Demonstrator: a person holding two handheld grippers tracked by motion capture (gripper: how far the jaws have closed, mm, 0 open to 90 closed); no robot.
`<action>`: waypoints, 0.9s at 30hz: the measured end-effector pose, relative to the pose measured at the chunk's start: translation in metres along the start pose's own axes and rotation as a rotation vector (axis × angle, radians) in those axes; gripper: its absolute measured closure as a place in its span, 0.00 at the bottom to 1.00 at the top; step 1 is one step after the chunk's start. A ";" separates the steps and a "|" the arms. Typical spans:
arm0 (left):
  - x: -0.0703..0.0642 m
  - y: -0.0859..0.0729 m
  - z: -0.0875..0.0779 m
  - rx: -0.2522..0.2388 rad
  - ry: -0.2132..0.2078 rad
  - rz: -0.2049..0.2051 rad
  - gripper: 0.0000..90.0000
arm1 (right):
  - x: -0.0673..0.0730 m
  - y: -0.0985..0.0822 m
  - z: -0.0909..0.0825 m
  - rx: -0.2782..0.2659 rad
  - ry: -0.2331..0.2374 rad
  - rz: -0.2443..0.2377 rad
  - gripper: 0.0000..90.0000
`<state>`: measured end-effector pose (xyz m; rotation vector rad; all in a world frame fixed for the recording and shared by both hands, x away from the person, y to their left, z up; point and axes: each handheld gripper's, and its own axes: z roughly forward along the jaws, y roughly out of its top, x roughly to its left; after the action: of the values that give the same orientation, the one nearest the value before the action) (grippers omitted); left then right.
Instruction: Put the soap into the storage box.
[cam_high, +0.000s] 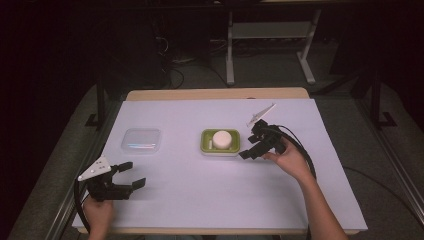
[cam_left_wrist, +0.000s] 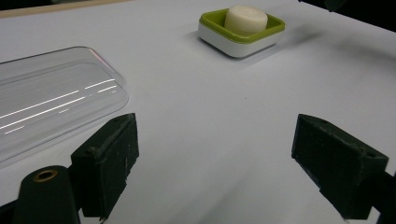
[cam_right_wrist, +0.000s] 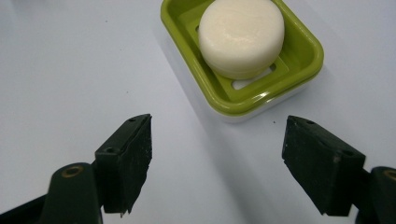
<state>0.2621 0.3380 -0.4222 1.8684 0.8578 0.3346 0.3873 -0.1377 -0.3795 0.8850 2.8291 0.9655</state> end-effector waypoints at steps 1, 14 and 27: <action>0.000 0.000 0.000 -0.001 0.000 0.000 0.16 | 0.000 -0.001 -0.001 0.002 -0.004 -0.010 0.26; 0.000 0.000 0.001 0.006 -0.001 0.009 0.16 | 0.003 -0.022 -0.008 -0.021 0.006 0.008 0.26; -0.001 0.000 0.002 0.009 -0.001 0.005 0.16 | 0.010 -0.038 -0.013 -0.023 0.010 0.013 0.24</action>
<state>0.2625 0.3365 -0.4229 1.8798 0.8550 0.3333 0.3571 -0.1640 -0.3890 0.8992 2.8180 1.0048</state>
